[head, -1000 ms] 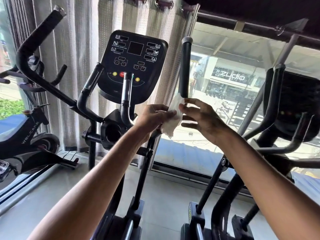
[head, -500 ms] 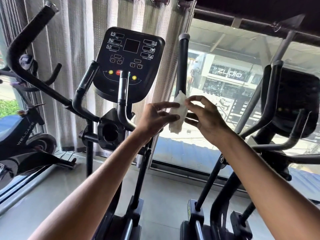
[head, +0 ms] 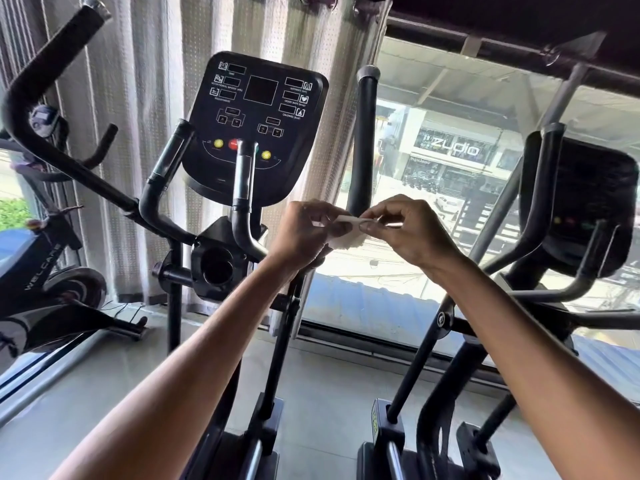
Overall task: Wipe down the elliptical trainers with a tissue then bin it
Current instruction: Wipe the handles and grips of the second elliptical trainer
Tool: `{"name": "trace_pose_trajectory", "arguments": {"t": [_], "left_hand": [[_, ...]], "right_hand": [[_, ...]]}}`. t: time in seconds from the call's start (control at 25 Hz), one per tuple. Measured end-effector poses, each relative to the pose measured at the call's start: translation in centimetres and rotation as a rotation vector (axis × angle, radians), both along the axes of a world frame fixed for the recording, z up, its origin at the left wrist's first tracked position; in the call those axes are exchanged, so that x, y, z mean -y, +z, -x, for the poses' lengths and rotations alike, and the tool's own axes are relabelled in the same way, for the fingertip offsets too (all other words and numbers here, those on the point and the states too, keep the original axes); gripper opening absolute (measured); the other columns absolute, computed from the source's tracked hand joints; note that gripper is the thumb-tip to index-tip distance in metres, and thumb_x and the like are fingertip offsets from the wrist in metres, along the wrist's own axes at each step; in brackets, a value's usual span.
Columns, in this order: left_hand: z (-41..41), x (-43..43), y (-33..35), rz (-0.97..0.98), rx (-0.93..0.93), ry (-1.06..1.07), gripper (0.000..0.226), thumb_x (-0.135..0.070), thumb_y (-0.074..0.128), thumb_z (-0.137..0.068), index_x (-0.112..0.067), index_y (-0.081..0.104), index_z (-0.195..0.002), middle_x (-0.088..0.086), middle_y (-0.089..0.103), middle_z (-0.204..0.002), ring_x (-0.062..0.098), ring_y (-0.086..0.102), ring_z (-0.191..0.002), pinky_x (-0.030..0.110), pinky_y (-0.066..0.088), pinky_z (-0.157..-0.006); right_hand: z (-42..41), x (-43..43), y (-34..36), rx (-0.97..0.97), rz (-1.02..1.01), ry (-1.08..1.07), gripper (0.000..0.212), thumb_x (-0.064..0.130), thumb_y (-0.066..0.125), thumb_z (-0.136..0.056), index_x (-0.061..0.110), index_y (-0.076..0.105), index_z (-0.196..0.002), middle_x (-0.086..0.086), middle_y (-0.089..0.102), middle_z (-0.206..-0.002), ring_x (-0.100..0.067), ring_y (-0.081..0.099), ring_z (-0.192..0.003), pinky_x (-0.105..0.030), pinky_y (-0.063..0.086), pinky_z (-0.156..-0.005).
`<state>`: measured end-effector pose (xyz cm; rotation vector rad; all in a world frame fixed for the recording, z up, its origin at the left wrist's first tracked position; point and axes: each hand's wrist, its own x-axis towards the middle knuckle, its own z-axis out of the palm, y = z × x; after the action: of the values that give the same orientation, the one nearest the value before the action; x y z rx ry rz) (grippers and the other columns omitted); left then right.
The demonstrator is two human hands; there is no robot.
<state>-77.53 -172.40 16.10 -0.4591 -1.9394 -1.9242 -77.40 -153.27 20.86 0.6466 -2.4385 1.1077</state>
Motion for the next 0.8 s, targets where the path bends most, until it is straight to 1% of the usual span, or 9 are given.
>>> {"name": "trace_pose_trajectory", "arguments": {"t": [0.12, 0.2, 0.24, 0.32, 0.44, 0.56, 0.64, 0.76, 0.8], "left_hand": [[0.6, -0.1, 0.7, -0.031, 0.045, -0.039, 0.01, -0.005, 0.081, -0.086, -0.005, 0.073, -0.092, -0.002, 0.072, -0.079, 0.019, 0.067, -0.069, 0.035, 0.055, -0.062], [1.2, -0.9, 0.9, -0.181, 0.101, -0.079, 0.012, 0.004, 0.076, -0.087, 0.006, 0.066, -0.094, 0.001, 0.069, -0.07, 0.01, 0.068, -0.059, 0.028, 0.059, -0.059], [1.5, -1.3, 1.2, -0.298, 0.148, -0.123, 0.01, 0.007, 0.073, -0.088, 0.005, 0.063, -0.091, 0.001, 0.068, -0.064, 0.009, 0.068, -0.056, 0.025, 0.058, -0.056], [2.5, -1.9, 1.4, -0.509, 0.238, -0.219, 0.022, 0.008, 0.069, -0.091, -0.003, 0.054, -0.08, 0.001, 0.067, -0.059, 0.011, 0.069, -0.053, 0.024, 0.057, -0.053], [4.6, -2.3, 1.1, -0.657, 0.285, -0.281, 0.027, 0.005, 0.071, -0.091, -0.009, 0.052, -0.077, 0.004, 0.069, -0.062, 0.015, 0.07, -0.055, 0.025, 0.056, -0.051], [5.9, -2.8, 0.8, -0.592, 0.236, -0.146, 0.029, 0.003, 0.076, -0.086, -0.013, 0.056, -0.073, 0.0, 0.066, -0.06, 0.009, 0.063, -0.05, 0.021, 0.051, -0.048], [7.1, -2.7, 0.3, -0.504, 0.162, -0.003, 0.024, -0.002, 0.08, -0.083, -0.016, 0.062, -0.073, -0.002, 0.065, -0.064, 0.008, 0.059, -0.054, 0.021, 0.047, -0.054], [8.1, -2.2, -1.2, -0.457, 0.213, -0.02, 0.007, -0.021, 0.068, -0.093, -0.022, 0.071, -0.086, -0.005, 0.075, -0.084, 0.013, 0.067, -0.084, 0.028, 0.047, -0.073], [8.3, -2.1, -1.9, -0.433, 0.253, -0.061, 0.014, -0.025, 0.06, -0.095, -0.022, 0.073, -0.091, -0.007, 0.077, -0.09, 0.011, 0.068, -0.09, 0.03, 0.045, -0.076]], "right_hand": [[1.3, 0.5, 0.1, -0.016, 0.06, -0.052, 0.012, 0.017, 0.078, -0.087, 0.027, 0.073, -0.09, 0.007, 0.074, -0.096, -0.012, 0.073, -0.085, -0.045, 0.061, -0.084], [1.9, 1.1, -0.3, -0.211, 0.076, -0.166, 0.015, 0.018, 0.078, -0.086, 0.02, 0.067, -0.097, 0.004, 0.071, -0.095, -0.014, 0.071, -0.079, -0.042, 0.061, -0.073], [2.0, 1.3, -0.5, -0.361, 0.047, -0.215, 0.02, 0.019, 0.078, -0.084, 0.016, 0.065, -0.099, 0.001, 0.067, -0.098, -0.015, 0.068, -0.079, -0.039, 0.06, -0.069], [2.3, 1.7, -1.1, -0.576, -0.055, -0.215, 0.025, 0.019, 0.078, -0.082, 0.013, 0.062, -0.1, -0.001, 0.061, -0.102, -0.017, 0.063, -0.083, -0.037, 0.056, -0.067], [3.4, 2.2, -1.8, -0.628, -0.224, -0.174, 0.031, 0.022, 0.08, -0.081, 0.011, 0.064, -0.105, -0.003, 0.06, -0.11, -0.024, 0.061, -0.096, -0.037, 0.054, -0.075], [4.3, 3.1, -1.9, -0.661, -0.385, -0.195, 0.029, 0.016, 0.075, -0.084, 0.013, 0.067, -0.112, -0.003, 0.059, -0.121, -0.025, 0.058, -0.103, -0.03, 0.05, -0.078], [4.9, 3.2, -1.9, -0.703, -0.507, -0.223, 0.028, 0.011, 0.071, -0.088, 0.01, 0.067, -0.116, -0.005, 0.059, -0.123, -0.026, 0.056, -0.104, -0.03, 0.05, -0.079], [5.7, 2.6, -1.9, -0.776, -0.67, -0.264, 0.025, 0.018, 0.064, -0.096, 0.003, 0.069, -0.115, -0.011, 0.061, -0.127, -0.029, 0.056, -0.108, -0.038, 0.057, -0.081], [6.0, 2.5, -1.9, -0.802, -0.741, -0.271, 0.025, 0.021, 0.06, -0.099, 0.002, 0.069, -0.114, -0.01, 0.06, -0.13, -0.029, 0.055, -0.109, -0.037, 0.057, -0.082]]}}
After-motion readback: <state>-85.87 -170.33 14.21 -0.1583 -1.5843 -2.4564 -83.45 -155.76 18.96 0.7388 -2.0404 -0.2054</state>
